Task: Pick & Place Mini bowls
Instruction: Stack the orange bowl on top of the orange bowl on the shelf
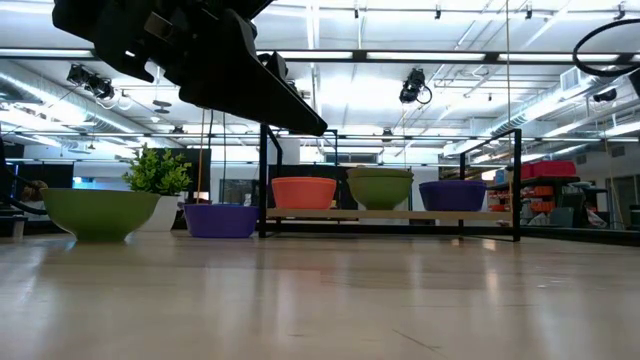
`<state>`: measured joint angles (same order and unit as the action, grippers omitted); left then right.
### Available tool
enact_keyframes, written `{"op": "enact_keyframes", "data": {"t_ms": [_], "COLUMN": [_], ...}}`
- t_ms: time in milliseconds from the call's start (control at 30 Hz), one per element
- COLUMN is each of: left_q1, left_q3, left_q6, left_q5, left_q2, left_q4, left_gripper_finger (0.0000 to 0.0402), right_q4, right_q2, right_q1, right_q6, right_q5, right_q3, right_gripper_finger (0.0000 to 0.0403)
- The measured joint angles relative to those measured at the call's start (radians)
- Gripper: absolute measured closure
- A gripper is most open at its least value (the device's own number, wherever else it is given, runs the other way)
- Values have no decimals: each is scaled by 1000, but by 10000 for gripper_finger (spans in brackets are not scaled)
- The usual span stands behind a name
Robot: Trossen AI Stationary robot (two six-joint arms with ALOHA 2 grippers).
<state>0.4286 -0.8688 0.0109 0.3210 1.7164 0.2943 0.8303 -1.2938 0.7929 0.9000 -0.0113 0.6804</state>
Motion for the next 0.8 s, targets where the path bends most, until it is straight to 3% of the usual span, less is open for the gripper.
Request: {"op": "enact_keyframes", "data": {"t_ms": [167,300,467,567,700,800], "left_q1": [0,0,-4,-17,-35,-45], "left_q3": [0,0,1,1,-6,-39], "left_q6": [0,0,12,57,177,240], "left_q5": [0,0,-6,-76,-227,-260], "left_q2": [0,0,0,0,0,11], "left_q4": [0,3,45,99,160,158], "left_gripper_finger": [227,227,227,227,223,201], "right_q4": [-41,-212,-484,-585,-567,-523], "right_q2": [1,-9,-76,-138,-223,-272], "right_q1": [0,-21,-81,-120,-168,-199], "right_q6": [-77,-226,-572,-768,-942,-1024], "right_q5": [10,82,112,108,129,141], "right_q3": [0,0,0,13,101,177], "right_gripper_finger": [392,385,398,397,399,399]}}
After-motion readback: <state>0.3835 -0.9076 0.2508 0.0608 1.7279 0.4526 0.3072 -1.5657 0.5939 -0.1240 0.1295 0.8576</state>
